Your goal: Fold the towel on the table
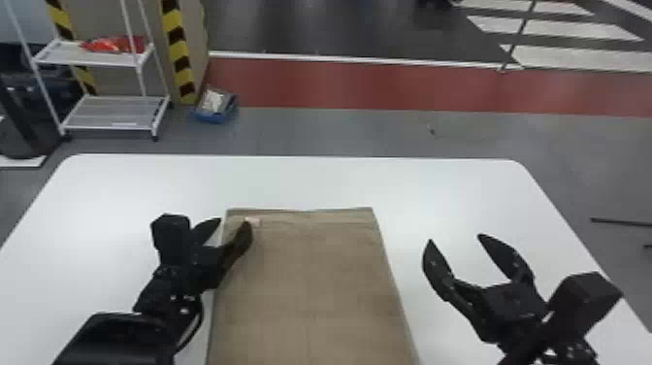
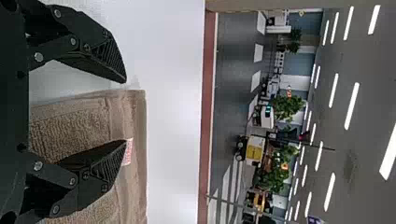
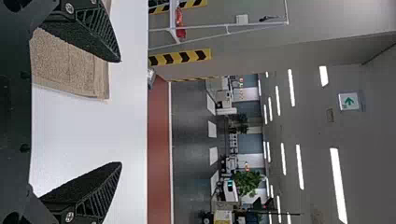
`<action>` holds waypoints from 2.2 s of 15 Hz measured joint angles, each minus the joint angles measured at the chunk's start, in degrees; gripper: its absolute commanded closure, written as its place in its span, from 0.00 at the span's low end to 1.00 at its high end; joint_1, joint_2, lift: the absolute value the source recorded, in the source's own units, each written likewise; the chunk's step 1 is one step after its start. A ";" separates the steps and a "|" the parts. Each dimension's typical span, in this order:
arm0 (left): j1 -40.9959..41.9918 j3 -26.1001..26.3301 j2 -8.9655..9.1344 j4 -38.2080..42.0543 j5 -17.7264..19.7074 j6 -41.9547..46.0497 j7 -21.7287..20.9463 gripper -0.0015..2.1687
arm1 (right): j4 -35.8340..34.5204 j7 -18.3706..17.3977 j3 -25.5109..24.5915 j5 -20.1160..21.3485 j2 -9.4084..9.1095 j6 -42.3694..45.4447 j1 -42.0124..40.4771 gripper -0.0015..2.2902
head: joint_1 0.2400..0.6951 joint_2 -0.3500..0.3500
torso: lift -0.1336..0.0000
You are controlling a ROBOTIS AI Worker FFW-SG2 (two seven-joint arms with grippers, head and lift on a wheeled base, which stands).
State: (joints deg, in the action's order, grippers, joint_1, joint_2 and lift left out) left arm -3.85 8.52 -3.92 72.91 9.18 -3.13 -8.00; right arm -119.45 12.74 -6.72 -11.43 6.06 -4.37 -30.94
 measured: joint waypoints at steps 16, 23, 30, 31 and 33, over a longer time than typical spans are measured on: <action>2.56 0.18 -0.03 2.67 -0.52 1.06 -0.29 0.64 | 0.01 -0.08 0.21 -1.06 0.73 -0.16 -0.08 0.04 | 1.00 0.33 | 0.18; 3.68 0.00 -0.08 4.11 -0.74 1.05 0.11 0.86 | 0.10 -0.08 -0.02 -2.45 1.75 -0.16 -0.08 0.04 | 1.00 0.33 | 0.18; 6.92 -0.60 -0.37 9.47 -0.62 0.76 -0.09 0.79 | 0.53 -0.18 0.13 -2.37 1.67 -0.21 0.36 0.04 | 1.00 0.33 | 0.18; 6.92 -0.54 -0.32 9.57 -0.71 0.73 0.00 0.46 | 0.54 -0.18 0.13 -2.34 1.67 -0.23 0.38 0.04 | 1.00 0.33 | 0.18; 6.54 -0.34 -0.18 9.53 -0.89 0.81 0.13 0.06 | 0.54 -0.18 0.21 -2.32 1.67 -0.27 0.44 0.04 | 1.00 0.33 | 0.18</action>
State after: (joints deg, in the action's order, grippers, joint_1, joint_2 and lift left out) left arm 2.69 8.18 -4.10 82.44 8.29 -2.32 -7.87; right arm -118.92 12.56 -6.51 -13.75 7.73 -4.65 -30.51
